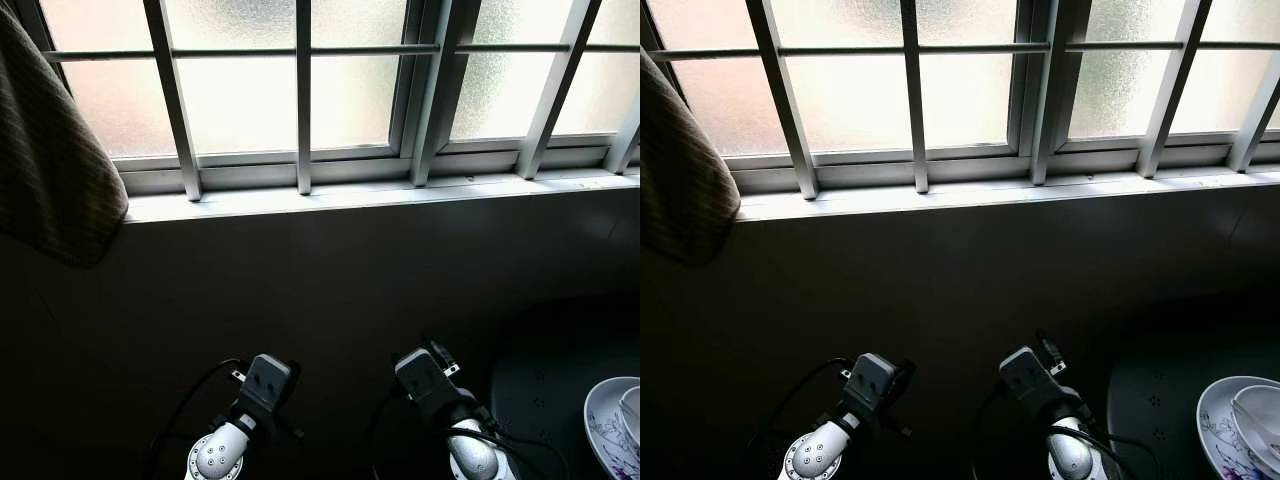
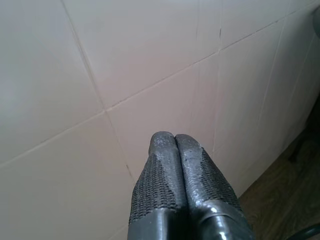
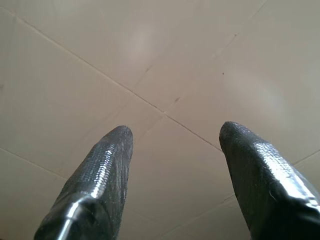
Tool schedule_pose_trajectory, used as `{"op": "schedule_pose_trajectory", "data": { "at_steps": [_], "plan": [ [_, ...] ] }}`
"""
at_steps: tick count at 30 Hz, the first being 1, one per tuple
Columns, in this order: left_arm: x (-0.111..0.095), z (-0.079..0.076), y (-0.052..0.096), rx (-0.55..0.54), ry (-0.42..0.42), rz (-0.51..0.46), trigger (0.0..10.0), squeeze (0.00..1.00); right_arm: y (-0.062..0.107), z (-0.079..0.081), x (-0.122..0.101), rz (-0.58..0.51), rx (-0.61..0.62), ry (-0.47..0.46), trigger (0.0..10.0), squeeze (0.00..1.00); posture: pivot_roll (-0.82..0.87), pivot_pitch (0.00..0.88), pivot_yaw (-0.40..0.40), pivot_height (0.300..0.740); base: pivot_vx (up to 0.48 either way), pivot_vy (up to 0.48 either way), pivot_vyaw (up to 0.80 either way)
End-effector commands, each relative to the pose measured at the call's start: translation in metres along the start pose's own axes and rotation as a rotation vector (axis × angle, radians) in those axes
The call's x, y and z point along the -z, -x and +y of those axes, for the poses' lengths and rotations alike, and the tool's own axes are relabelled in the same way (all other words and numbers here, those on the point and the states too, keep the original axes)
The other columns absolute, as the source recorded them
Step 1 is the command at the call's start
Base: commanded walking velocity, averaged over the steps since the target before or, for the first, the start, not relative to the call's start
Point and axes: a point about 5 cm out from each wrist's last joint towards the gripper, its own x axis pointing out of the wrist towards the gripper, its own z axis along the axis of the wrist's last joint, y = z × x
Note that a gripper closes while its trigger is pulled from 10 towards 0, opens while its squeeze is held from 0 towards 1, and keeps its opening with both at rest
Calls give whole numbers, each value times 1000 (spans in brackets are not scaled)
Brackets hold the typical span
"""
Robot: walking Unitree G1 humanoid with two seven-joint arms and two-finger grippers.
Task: Kitchen organization
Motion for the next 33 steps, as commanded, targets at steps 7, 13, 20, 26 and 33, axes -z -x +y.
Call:
{"op": "schedule_pose_trajectory", "data": {
  "at_steps": [7, 13, 20, 26, 33],
  "plan": [
    [-3, 3, 2, -9, -8, -32, 10000, 0, -2, 0, 4, 4, 10, -13, 10000, 0, 30, 0, -32, 740, 0, 0, 0],
    [-1, 3, 3, -13, -10, -26, 10000, 0, -3, 1, 5, -2, 10, -13, 10000, 0, 30, 0, -30, 740, 0, 0, 0],
    [-1, 4, 3, -12, -13, -27, 10000, 0, -4, 1, 5, -3, 17, -23, 10000, 0, 30, 0, -27, 740, 0, 0, 0],
    [-2, 5, 3, -12, -13, -25, 10000, 0, -4, 1, 5, -5, 19, -26, 10000, 0, 31, 0, -27, 740, 0, 0, 0],
    [-2, 5, 2, -11, -14, -24, 10000, 0, -5, 1, 5, -6, 21, -27, 10000, 0, 30, 0, -28, 740, 0, 0, 0]
  ]
}}
